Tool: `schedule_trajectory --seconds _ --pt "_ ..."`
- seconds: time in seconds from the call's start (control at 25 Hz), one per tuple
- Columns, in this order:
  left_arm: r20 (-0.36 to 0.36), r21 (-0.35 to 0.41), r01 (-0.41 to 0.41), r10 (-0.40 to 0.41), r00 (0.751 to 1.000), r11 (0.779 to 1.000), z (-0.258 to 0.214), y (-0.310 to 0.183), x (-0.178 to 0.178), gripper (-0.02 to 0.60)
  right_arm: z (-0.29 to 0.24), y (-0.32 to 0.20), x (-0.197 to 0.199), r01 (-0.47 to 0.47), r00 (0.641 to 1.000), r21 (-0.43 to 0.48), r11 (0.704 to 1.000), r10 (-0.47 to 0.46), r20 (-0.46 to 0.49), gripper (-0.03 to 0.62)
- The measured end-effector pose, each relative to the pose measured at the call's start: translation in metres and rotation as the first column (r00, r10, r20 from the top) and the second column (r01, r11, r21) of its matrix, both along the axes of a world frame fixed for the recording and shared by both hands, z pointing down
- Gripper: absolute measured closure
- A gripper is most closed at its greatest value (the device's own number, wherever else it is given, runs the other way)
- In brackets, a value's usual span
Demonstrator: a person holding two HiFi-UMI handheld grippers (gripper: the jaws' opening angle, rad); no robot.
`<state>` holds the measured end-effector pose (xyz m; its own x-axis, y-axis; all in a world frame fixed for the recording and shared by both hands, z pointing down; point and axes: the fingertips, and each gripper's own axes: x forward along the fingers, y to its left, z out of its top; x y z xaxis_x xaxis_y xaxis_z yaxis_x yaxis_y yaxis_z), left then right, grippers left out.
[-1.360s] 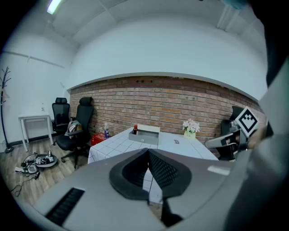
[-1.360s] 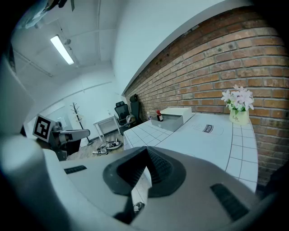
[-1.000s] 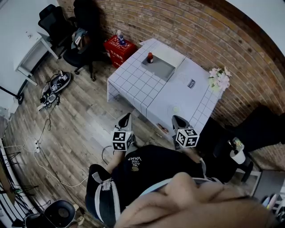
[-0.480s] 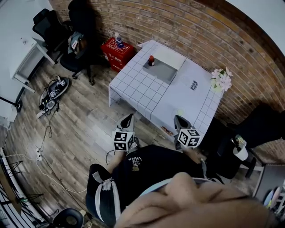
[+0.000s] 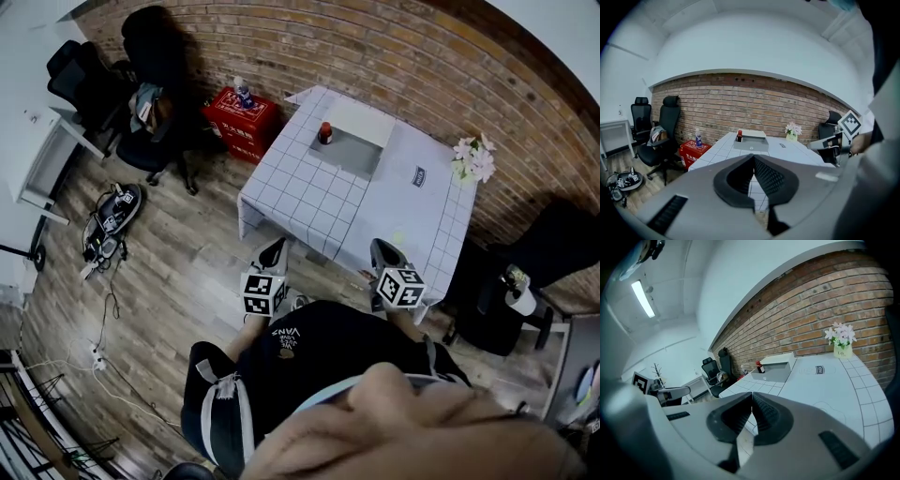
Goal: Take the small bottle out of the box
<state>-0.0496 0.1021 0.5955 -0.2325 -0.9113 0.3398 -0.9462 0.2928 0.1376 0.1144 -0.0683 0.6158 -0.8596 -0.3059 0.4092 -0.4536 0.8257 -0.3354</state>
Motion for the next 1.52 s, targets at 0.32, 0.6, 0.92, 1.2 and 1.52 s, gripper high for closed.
schedule_trajectory --seconds 0.32,0.6,0.92,1.2,1.52 --pt "0.01 -0.009 -0.1 0.1 0.995 0.995 0.003 0.005 -0.045 0.571 0.006 0.026 -0.025 -0.097 0.995 -0.015 0.995 0.097 0.002 0.591" --pt "-0.014 -0.009 -0.13 0.13 0.991 0.991 0.01 -0.01 -0.064 0.571 0.012 0.023 -0.027 -0.145 0.989 -0.027 0.989 0.144 -0.026 0.591" --pt "-0.015 -0.007 -0.171 0.171 0.985 0.985 0.007 -0.053 -0.071 0.571 0.009 -0.014 -0.04 -0.171 0.985 -0.023 0.985 0.17 -0.02 0.591" --pt "0.0 -0.027 -0.183 0.183 0.983 0.983 0.009 -0.099 -0.089 0.571 0.01 -0.049 -0.054 -0.167 0.986 -0.037 0.985 0.166 -0.021 0.591" --pt "0.011 -0.035 -0.166 0.166 0.986 0.986 0.014 -0.154 -0.103 0.571 0.017 -0.098 -0.065 -0.16 0.987 -0.046 0.986 0.159 -0.018 0.591"
